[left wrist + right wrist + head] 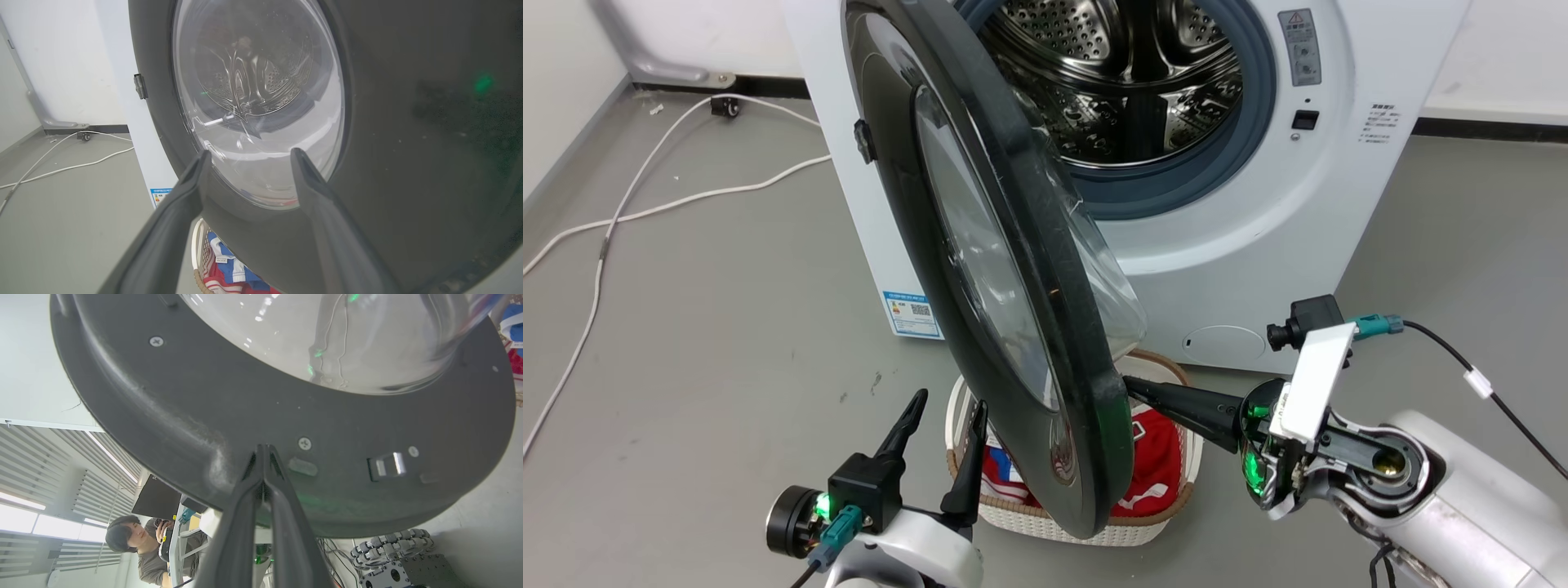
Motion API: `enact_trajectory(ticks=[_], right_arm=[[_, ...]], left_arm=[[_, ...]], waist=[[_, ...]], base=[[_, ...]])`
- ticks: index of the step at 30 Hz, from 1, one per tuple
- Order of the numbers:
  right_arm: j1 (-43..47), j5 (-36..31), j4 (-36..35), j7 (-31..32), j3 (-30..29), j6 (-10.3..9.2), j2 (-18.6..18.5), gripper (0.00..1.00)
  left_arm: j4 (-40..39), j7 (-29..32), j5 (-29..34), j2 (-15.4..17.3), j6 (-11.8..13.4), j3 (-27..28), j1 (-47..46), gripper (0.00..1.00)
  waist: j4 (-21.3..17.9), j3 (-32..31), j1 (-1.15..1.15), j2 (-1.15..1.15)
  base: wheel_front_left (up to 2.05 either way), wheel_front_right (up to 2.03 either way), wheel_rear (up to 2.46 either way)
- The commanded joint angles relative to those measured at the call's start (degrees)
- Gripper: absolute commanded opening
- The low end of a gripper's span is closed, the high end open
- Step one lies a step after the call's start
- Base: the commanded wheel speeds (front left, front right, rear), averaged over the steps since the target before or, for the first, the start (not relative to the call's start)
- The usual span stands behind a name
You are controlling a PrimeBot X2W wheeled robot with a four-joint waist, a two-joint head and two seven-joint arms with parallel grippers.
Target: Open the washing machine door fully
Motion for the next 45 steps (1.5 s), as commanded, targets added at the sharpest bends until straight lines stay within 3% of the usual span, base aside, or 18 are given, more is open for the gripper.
enact_trajectory(ticks=[1,9,15,18,20,22,25,26,27,28,29,30,38,43,45], right_arm=[[1.07,-0.47,-0.66,-1.15,0.03,0.15,0.22,0.0],[3.88,-6.57,-1.95,-19.46,-2.96,0.15,-1.53,0.0],[7.36,-12.46,-2.87,-33.86,-4.23,0.15,-6.22,0.0],[10.35,-14.56,-3.39,-37.53,-6.17,0.15,-8.82,0.0],[12.63,-17.24,-2.53,-38.22,-8.43,0.15,-10.75,0.0],[15.08,-21.93,-0.5,-38.29,-14.57,0.15,-11.13,0.0],[20.27,-32.72,1.59,-38.25,-23.65,0.15,-8.84,0.0],[21.69,-37.33,1.82,-38.26,-27.05,0.15,-8.04,0.22],[23.19,-41.79,1.67,-38.29,-30.27,0.15,-7.0,0.36],[24.78,-45.96,1.08,-38.28,-33.23,0.15,-5.67,0.71],[26.33,-50.19,0.37,-38.28,-36.26,0.15,-4.33,0.91],[27.86,-54.15,-0.6,-38.28,-38.96,0.15,-2.87,1.0],[35.62,-86.76,-14.74,-36.84,-56.92,0.15,8.51,1.0],[39.46,-103.42,-26.01,-29.31,-60.99,0.08,15.74,1.0],[40.24,-105.79,-27.46,-28.02,-60.85,0.08,16.72,1.0]], left_arm=[[0.14,-0.13,0.07,0.22,-0.15,-0.05,0.51,1.0],[0.56,-0.13,-0.56,0.2,-0.02,0.35,0.87,1.0],[0.71,-0.13,-1.03,0.36,0.41,1.24,1.24,1.0],[0.49,-0.13,-1.33,0.5,0.62,1.69,1.58,1.0],[0.34,-0.13,-1.52,0.62,0.74,2.02,1.84,1.0],[0.22,-0.13,-1.55,0.71,0.9,2.41,2.18,1.0],[-0.03,-0.13,-1.76,0.86,1.07,2.84,2.8,1.0],[-0.11,-0.13,-1.89,0.93,1.19,3.04,3.02,1.0],[-0.2,-0.13,-1.93,0.97,1.3,3.19,3.14,1.0],[-0.3,-0.13,-1.98,1.05,1.4,3.29,3.23,1.0],[-0.35,-0.13,-1.98,1.13,1.37,3.39,3.31,1.0],[-0.36,-0.13,-1.94,1.19,1.39,3.45,3.42,1.0],[-0.57,-0.13,-2.0,1.94,1.8,3.81,2.87,1.0],[-0.77,-0.13,-1.79,2.23,1.96,3.56,2.59,1.0],[-0.75,-0.13,-1.76,2.26,1.97,3.47,2.56,1.0]], waist=[[-0.21,-0.27,0.01,0.0],[-1.53,-1.64,0.01,0.0],[-2.85,-2.74,0.01,0.0],[-3.42,-3.12,0.01,0.0],[-3.82,-3.3,0.01,0.0],[-4.39,-3.44,0.01,0.0],[-5.09,-3.56,0.01,0.0],[-5.35,-3.61,0.01,0.0],[-5.58,-3.62,0.01,0.0],[-5.86,-3.59,0.01,0.0],[-6.04,-3.61,0.01,0.0],[-6.19,-3.62,0.01,0.0],[-6.9,-3.44,0.01,0.0],[-6.82,-3.3,0.01,0.0],[-6.76,-3.3,0.01,0.0]], base=[[0.0,0.0,0.0],[0.0,0.0,0.0],[0.0,0.0,0.0],[0.0,0.0,0.0],[0.0,0.0,0.0],[0.0,0.0,0.0],[0.0,0.0,0.0],[0.0,0.0,0.0],[0.0,0.0,0.0],[0.0,0.0,0.0],[0.0,0.0,0.0],[0.0,0.0,0.0],[0.0,0.0,0.0],[0.0,0.0,0.0],[0.0,0.0,0.0]])
